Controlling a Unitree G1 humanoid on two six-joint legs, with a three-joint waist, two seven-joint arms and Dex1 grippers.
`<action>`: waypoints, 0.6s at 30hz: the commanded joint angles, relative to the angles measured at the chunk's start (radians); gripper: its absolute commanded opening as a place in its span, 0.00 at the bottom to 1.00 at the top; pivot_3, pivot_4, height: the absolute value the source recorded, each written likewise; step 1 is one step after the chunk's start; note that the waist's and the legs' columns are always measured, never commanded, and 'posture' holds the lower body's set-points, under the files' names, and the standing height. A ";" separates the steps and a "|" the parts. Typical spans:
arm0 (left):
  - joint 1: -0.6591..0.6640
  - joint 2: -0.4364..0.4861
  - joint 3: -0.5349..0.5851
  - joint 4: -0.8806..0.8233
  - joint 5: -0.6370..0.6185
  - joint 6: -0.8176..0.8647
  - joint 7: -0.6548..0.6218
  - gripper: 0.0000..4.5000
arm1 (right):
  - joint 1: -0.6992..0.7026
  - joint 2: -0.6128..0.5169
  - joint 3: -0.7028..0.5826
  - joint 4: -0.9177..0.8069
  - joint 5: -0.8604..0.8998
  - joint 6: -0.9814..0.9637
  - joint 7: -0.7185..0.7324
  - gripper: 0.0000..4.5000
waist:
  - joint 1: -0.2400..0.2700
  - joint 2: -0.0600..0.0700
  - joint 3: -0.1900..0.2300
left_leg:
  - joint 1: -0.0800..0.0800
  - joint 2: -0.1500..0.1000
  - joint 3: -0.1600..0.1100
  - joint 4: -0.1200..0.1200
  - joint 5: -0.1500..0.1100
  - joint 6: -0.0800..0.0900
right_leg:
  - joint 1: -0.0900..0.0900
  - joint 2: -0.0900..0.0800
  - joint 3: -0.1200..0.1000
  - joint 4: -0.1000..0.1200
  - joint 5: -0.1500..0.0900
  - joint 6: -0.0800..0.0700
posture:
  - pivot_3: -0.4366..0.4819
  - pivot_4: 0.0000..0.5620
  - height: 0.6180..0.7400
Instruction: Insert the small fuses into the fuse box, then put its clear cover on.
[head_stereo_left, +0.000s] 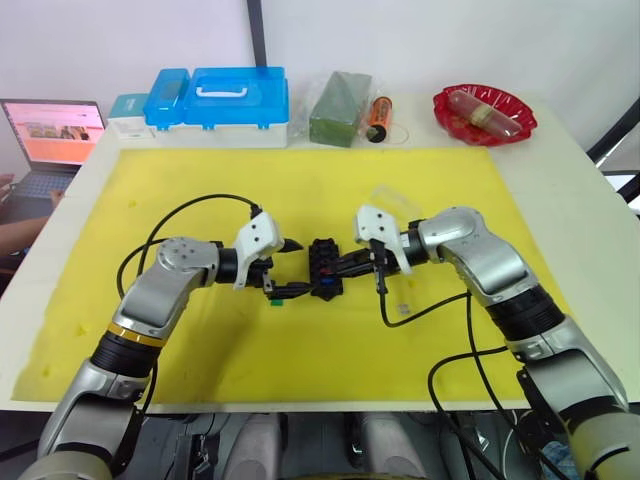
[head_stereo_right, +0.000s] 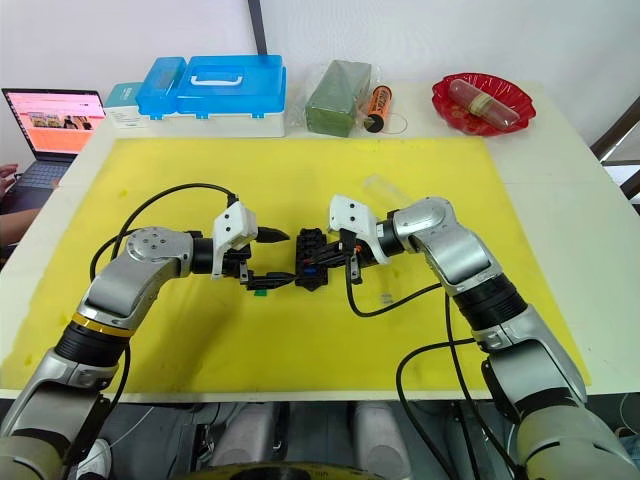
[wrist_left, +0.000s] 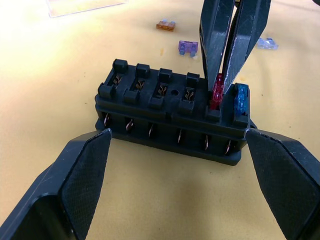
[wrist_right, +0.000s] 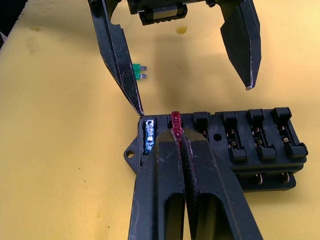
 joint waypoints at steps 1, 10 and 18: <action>-0.016 -0.001 0.008 -0.030 0.000 -0.015 0.001 0.99 | -0.006 0.005 -0.018 -0.005 -0.010 -0.019 0.005 0.00 | 0.000 0.000 0.000 | 0.000 0.000 0.000 0.000 0.000 0.000 | 0.000 0.000 0.000 0.000 0.000 0.000 | 0.48 0.27 1.00; -0.017 -0.006 0.007 -0.029 0.004 -0.019 0.012 0.99 | -0.010 -0.006 0.029 0.056 -0.082 -0.013 0.025 0.00 | 0.000 0.000 0.000 | 0.001 0.000 0.000 0.000 0.000 0.000 | 0.001 0.000 0.000 0.000 0.000 0.000 | 0.48 0.27 1.00; -0.015 -0.011 0.007 -0.029 0.008 -0.022 0.020 0.99 | -0.036 0.007 0.027 0.066 -0.086 0.020 0.022 0.00 | 0.000 0.000 -0.001 | 0.003 0.000 0.000 0.000 0.000 0.000 | 0.003 0.000 0.000 0.001 0.000 0.000 | 0.48 0.27 1.00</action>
